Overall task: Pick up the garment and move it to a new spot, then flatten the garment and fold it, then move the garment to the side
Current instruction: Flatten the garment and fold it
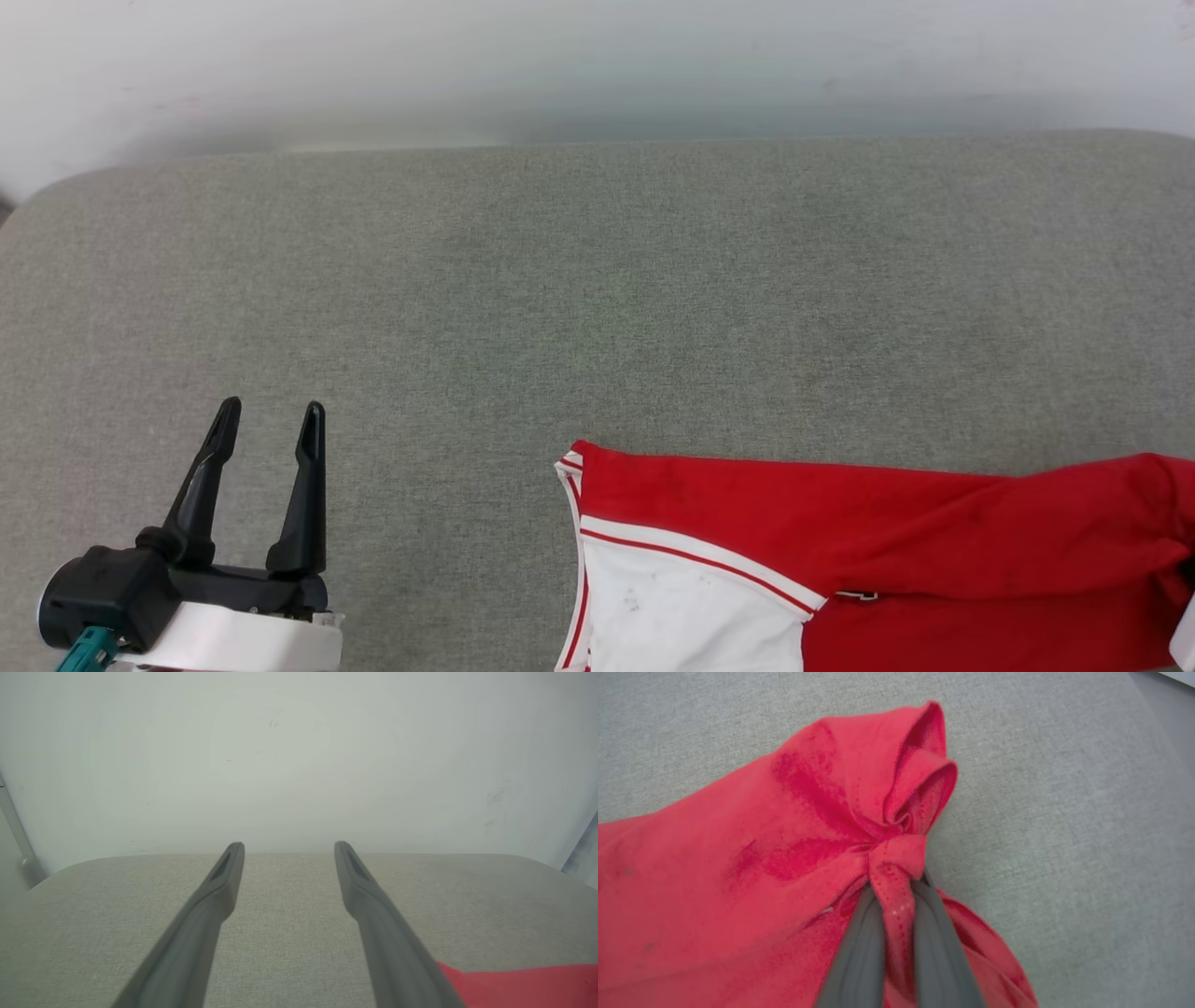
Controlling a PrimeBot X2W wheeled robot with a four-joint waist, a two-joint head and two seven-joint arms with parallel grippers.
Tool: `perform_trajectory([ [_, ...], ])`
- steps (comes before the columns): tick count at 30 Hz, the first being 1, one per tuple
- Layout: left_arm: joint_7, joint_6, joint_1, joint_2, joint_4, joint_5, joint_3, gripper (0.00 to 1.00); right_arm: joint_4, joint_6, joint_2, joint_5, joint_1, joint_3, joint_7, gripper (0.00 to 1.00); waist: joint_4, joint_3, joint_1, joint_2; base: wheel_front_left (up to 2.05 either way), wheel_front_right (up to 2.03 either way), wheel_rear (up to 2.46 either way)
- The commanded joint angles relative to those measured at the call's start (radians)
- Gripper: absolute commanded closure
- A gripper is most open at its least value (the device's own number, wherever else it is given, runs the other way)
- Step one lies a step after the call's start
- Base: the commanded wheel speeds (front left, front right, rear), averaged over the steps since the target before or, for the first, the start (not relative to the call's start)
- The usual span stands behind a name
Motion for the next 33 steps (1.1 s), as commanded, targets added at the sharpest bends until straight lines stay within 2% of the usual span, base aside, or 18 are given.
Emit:
perform_trajectory([
  [1,-0.002,-0.001,0.012,0.003,0.002,-0.002,0.0,0.0,-0.008,-0.002,0.005,-0.008,-0.005,0.003,0.002,1.0,-0.002,-0.004,-0.0001,0.0,0.0,0.0,0.0],
  [4,-0.002,-0.001,0.016,0.001,0.005,-0.003,0.0,0.0,-0.046,-0.001,0.02,-0.001,0.014,0.025,0.016,1.0,-0.005,-0.016,-0.0001,0.0,0.0,0.0,0.0],
  [5,-0.002,-0.001,0.022,-0.002,0.006,-0.005,0.0,0.0,-0.109,-0.001,0.03,0.006,0.043,0.049,0.04,1.0,-0.011,-0.031,-0.0001,0.0,0.0,0.0,0.0],
  [12,-0.002,-0.001,0.04,-0.012,0.008,-0.009,0.005,0.0,-0.302,-0.001,0.059,0.037,0.127,0.133,0.129,1.0,-0.022,-0.06,-0.0001,0.0,0.0,0.0,0.0],
  [20,-0.002,-0.001,0.04,-0.023,0.007,-0.008,-0.001,0.0,-0.482,-0.001,0.139,0.085,0.18,0.253,0.245,1.0,-0.012,-0.071,-0.0001,0.0,0.0,0.0,0.0],
  [27,-0.002,-0.001,0.046,-0.025,0.012,-0.011,-0.007,0.0,-0.537,-0.001,0.238,0.116,0.139,0.375,0.284,1.0,0.009,-0.081,-0.0001,0.0,0.0,0.0,0.0],
  [33,-0.002,-0.001,0.039,-0.019,0.013,-0.012,-0.009,0.0,-0.505,-0.001,0.285,0.137,0.092,0.465,0.272,1.0,0.033,-0.081,-0.0001,0.0,0.0,0.0,0.0],
])
